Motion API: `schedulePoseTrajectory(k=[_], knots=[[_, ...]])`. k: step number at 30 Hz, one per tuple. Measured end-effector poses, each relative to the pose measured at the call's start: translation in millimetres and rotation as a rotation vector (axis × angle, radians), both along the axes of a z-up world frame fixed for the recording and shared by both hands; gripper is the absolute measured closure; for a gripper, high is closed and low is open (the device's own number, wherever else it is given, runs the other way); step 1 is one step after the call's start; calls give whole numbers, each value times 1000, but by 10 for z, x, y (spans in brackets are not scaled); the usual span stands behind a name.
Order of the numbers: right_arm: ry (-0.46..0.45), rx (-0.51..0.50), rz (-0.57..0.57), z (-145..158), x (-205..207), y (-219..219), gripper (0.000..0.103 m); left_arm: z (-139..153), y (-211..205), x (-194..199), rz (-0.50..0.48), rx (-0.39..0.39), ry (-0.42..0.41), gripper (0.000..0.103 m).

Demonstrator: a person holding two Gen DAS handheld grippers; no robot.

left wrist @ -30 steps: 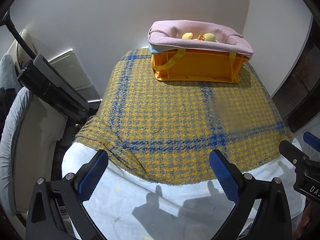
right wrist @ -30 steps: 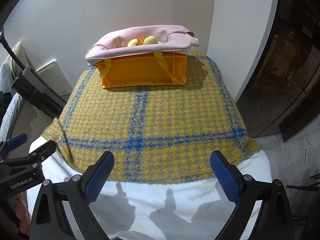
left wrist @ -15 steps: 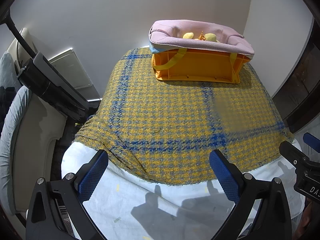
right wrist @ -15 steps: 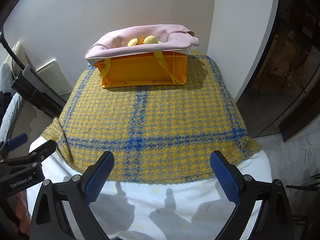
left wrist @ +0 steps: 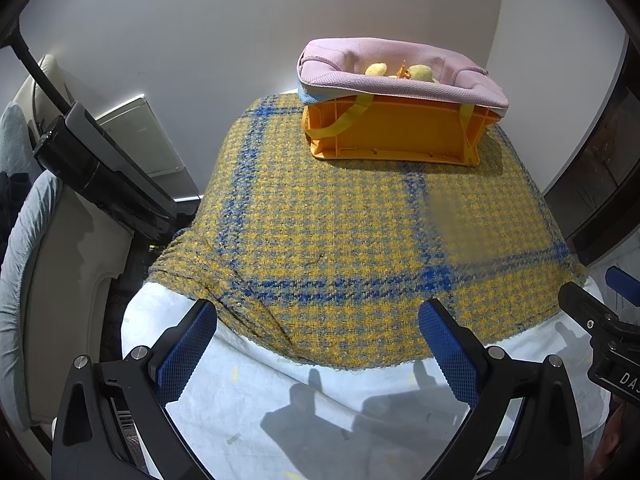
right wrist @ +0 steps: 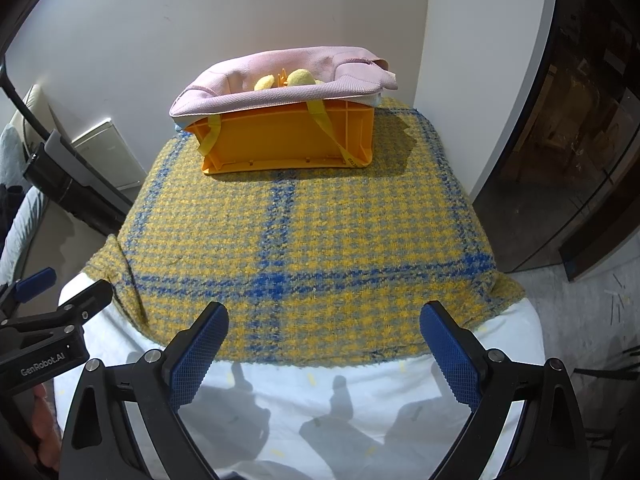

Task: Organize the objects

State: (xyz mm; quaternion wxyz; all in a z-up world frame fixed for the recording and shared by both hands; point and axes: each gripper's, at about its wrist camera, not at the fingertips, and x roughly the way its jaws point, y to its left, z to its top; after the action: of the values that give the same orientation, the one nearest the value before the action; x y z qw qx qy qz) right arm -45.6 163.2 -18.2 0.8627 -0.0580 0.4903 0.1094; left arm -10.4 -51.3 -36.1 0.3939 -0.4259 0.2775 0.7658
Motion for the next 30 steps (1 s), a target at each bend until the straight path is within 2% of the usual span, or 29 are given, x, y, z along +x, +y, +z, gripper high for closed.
schedulePoseTrajectory(k=[30], knots=[[3, 3, -6, 7, 17, 2, 6, 4, -26, 4, -15, 0, -1, 0]])
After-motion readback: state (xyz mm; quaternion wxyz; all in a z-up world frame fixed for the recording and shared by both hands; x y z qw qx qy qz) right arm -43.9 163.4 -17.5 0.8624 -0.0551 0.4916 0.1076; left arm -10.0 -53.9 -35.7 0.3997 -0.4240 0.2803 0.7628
